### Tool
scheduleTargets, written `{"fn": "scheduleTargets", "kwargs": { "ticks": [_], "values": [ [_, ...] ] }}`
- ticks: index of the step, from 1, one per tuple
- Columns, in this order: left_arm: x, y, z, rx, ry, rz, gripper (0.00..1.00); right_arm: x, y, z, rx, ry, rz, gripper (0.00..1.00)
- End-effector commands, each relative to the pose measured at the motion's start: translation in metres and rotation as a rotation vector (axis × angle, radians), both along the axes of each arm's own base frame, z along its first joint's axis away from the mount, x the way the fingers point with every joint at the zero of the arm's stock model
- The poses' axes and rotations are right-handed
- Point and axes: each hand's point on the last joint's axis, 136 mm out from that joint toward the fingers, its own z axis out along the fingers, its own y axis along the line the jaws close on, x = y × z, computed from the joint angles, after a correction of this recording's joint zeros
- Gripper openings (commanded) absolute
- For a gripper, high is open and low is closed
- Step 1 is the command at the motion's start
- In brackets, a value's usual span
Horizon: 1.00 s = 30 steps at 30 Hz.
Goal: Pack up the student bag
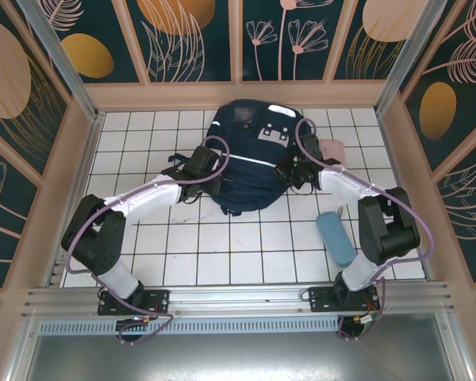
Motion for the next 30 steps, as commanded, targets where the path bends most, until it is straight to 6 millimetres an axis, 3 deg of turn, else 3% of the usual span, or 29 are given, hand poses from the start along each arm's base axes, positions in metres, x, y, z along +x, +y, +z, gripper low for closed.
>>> {"fn": "scheduleTargets", "kwargs": {
  "ticks": [1,8,9,11,14,16,18,20,24,30],
  "values": [
    [-0.008,0.039,0.006,0.080,-0.030,0.057,0.00,0.033,-0.060,0.011,-0.155,-0.107,-0.117,0.00],
    [-0.064,0.013,0.021,-0.181,-0.036,-0.128,0.00,0.049,-0.034,0.028,-0.126,-0.191,0.070,0.00],
    [-0.070,0.012,0.026,-0.214,-0.050,-0.137,0.00,0.049,-0.032,0.030,-0.126,-0.198,0.085,0.02],
    [-0.072,0.015,0.030,-0.243,-0.069,-0.121,0.00,0.046,-0.032,0.036,-0.131,-0.196,0.097,0.19],
    [-0.067,0.022,0.027,-0.217,-0.074,-0.066,0.00,0.035,-0.034,0.047,-0.128,-0.186,0.070,0.39],
    [-0.060,0.025,0.021,-0.193,-0.057,-0.021,0.01,0.021,-0.033,0.051,-0.101,-0.161,0.043,0.44],
    [-0.055,0.021,0.017,-0.200,-0.032,-0.005,0.12,0.008,-0.027,0.052,-0.064,-0.135,0.028,0.45],
    [-0.049,0.013,0.016,-0.226,-0.017,0.001,0.22,-0.004,-0.013,0.053,-0.007,-0.108,0.005,0.45],
    [-0.034,0.006,0.019,-0.255,-0.026,0.040,0.32,-0.020,0.042,0.058,0.179,-0.044,-0.020,0.45],
    [-0.023,0.020,0.013,-0.240,-0.035,0.180,0.40,-0.016,0.089,0.048,0.322,0.099,-0.146,0.44]
  ]
}}
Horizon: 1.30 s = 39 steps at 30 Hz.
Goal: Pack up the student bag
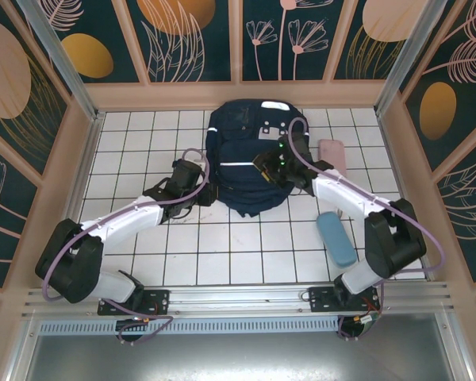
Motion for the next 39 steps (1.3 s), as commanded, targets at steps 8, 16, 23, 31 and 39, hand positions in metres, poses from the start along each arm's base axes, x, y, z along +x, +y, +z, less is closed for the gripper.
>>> {"fn": "scheduleTargets", "kwargs": {
  "ticks": [8,16,23,31,39],
  "values": [
    [0.012,0.018,0.002,-0.025,-0.043,0.172,0.56,0.000,0.024,-0.035,0.133,0.276,-0.272,0.44],
    [0.013,0.020,0.001,0.004,-0.059,0.156,0.58,0.011,0.016,-0.055,0.105,0.333,-0.391,0.42],
    [0.013,0.020,-0.001,0.010,-0.062,0.151,0.59,0.016,0.013,-0.071,0.079,0.378,-0.454,0.42],
    [0.012,0.017,-0.004,0.006,-0.054,0.136,0.59,0.037,-0.003,-0.063,0.037,0.280,-0.554,0.28],
    [0.013,0.014,-0.005,0.002,-0.048,0.129,0.59,0.040,-0.009,-0.071,-0.001,0.295,-0.599,0.41]
  ]
}}
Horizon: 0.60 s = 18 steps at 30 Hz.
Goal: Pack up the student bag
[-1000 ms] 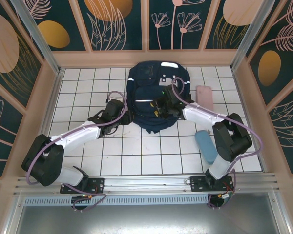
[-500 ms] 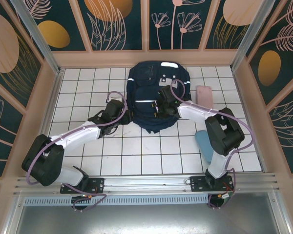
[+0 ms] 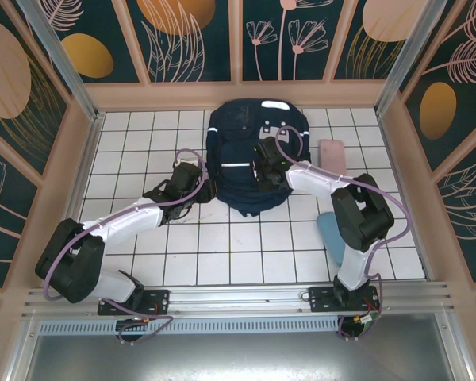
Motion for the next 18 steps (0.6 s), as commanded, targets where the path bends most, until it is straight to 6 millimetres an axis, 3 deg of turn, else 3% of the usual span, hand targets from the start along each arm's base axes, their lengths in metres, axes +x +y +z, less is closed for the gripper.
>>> {"fn": "scheduleTargets", "kwargs": {
  "ticks": [1,5,8,11,18],
  "values": [
    [0.002,-0.003,-0.002,0.000,-0.006,-0.014,0.59,0.013,-0.014,-0.008,-0.052,0.004,-0.081,0.42],
    [0.003,-0.003,0.000,-0.004,-0.008,-0.014,0.59,0.003,-0.014,-0.025,-0.032,0.063,-0.107,0.41],
    [0.003,-0.004,0.000,-0.004,-0.007,-0.016,0.59,0.005,-0.017,-0.026,-0.037,0.042,-0.114,0.26],
    [0.002,-0.004,0.001,-0.006,-0.007,-0.022,0.59,0.016,-0.016,-0.004,-0.052,-0.041,-0.083,0.09],
    [-0.003,-0.025,0.009,-0.067,-0.015,-0.132,0.59,0.029,-0.006,0.080,-0.059,-0.329,0.068,0.00]
  ]
}}
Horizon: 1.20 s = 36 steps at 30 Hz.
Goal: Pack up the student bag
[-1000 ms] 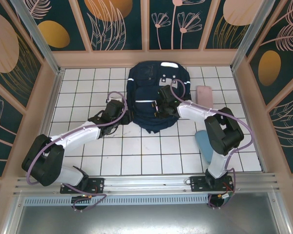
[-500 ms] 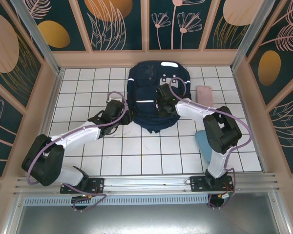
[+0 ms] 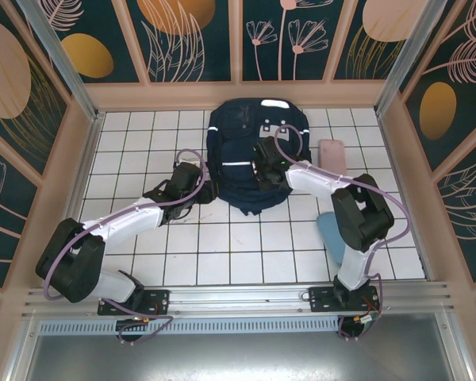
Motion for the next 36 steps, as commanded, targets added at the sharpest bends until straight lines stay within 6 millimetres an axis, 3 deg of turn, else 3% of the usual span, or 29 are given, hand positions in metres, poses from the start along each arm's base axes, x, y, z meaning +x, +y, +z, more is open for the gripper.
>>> {"fn": "scheduleTargets", "kwargs": {
  "ticks": [1,5,10,14,19,29,36],
  "values": [
    [0.000,-0.019,0.011,-0.060,-0.027,-0.095,0.59,0.026,0.000,0.080,-0.001,-0.303,0.059,0.00],
    [-0.004,-0.039,0.022,-0.143,-0.040,-0.185,0.58,0.018,0.010,0.102,0.043,-0.380,0.147,0.00],
    [-0.008,-0.051,0.028,-0.196,-0.063,-0.252,0.57,0.010,0.019,0.116,0.085,-0.423,0.223,0.00],
    [-0.009,-0.062,0.032,-0.256,-0.058,-0.282,0.57,0.012,0.025,0.138,0.109,-0.491,0.260,0.00],
    [0.001,-0.057,0.038,-0.179,-0.158,-0.296,0.59,0.011,0.028,0.165,0.134,-0.533,0.296,0.00],
    [0.025,-0.067,0.028,-0.092,-0.192,-0.332,0.62,0.001,0.020,0.185,0.207,-0.544,0.320,0.00],
    [0.013,-0.072,0.040,-0.113,-0.272,-0.423,0.60,-0.011,0.025,0.191,0.261,-0.547,0.374,0.00]
  ]
}}
